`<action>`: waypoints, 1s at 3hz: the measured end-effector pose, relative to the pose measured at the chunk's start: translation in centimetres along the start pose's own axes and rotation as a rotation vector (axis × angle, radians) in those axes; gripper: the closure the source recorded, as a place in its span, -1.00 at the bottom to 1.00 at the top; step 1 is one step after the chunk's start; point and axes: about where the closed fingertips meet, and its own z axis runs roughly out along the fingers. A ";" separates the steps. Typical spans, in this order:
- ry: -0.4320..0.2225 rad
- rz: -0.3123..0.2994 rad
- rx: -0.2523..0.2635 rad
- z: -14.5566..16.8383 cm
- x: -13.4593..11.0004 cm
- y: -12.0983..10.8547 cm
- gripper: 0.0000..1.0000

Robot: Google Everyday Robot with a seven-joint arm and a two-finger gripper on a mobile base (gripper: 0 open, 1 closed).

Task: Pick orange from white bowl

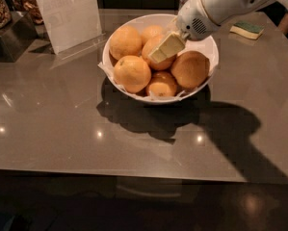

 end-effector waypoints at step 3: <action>0.035 0.030 -0.071 1.8 0.9 -0.1 -1.00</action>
Offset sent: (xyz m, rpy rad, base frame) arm 0.0059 -0.0003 -0.0207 -0.0116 0.0890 0.0162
